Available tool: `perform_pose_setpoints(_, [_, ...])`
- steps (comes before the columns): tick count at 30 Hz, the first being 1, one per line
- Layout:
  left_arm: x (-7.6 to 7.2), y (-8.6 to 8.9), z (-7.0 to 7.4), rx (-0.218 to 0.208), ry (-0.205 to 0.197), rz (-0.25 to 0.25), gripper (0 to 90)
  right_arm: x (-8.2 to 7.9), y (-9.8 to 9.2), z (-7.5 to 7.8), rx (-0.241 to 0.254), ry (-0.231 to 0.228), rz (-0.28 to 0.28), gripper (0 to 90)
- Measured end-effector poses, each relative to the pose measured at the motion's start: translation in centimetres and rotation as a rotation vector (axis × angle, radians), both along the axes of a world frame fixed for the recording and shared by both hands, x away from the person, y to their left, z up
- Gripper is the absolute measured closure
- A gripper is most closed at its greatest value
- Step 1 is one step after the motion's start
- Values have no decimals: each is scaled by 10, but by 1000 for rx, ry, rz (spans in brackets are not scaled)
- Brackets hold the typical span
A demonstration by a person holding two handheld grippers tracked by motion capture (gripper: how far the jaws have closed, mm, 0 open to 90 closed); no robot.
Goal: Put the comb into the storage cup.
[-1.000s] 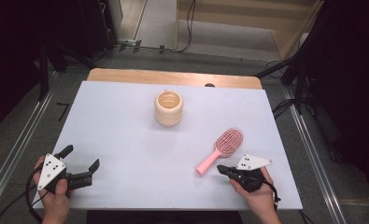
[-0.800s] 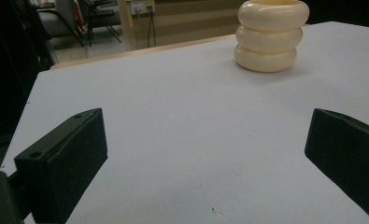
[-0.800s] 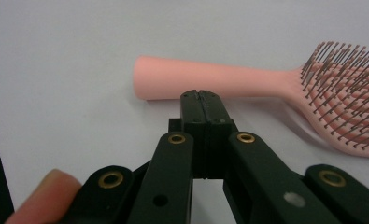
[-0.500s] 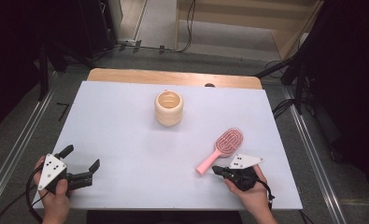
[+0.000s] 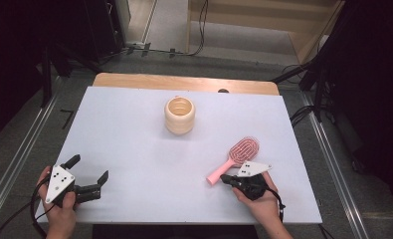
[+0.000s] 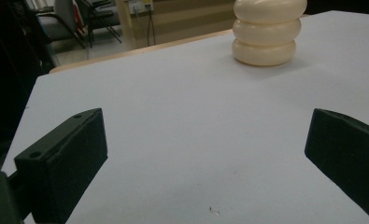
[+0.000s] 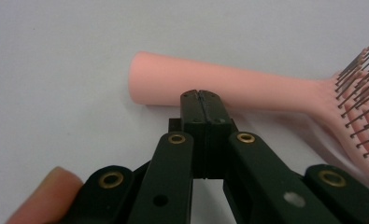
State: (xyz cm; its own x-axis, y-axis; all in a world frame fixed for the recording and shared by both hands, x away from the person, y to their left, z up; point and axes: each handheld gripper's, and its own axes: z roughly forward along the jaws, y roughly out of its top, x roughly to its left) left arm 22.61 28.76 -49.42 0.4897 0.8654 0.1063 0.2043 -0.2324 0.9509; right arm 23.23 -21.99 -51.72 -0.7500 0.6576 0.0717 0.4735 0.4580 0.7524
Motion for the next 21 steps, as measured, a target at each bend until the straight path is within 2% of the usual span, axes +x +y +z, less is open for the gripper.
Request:
perform_pose_setpoints(6, [0, -2, 0, 24, -5, -3, 0, 8, 8, 0, -5, -6, -1, 882])
perform_pose_setpoints(9, [-2, -7, 1, 58, -21, -6, 0, 15, 15, 0, -7, -12, -1, 882])
perform_pose_setpoints(12, [-2, -10, 2, 70, -25, -9, 0, 21, 19, 1, -6, -11, -9, 882])
perform_pose_setpoints(21, [-3, -24, 7, 64, -14, -59, 0, 31, 25, 1, -5, -14, -32, 882])
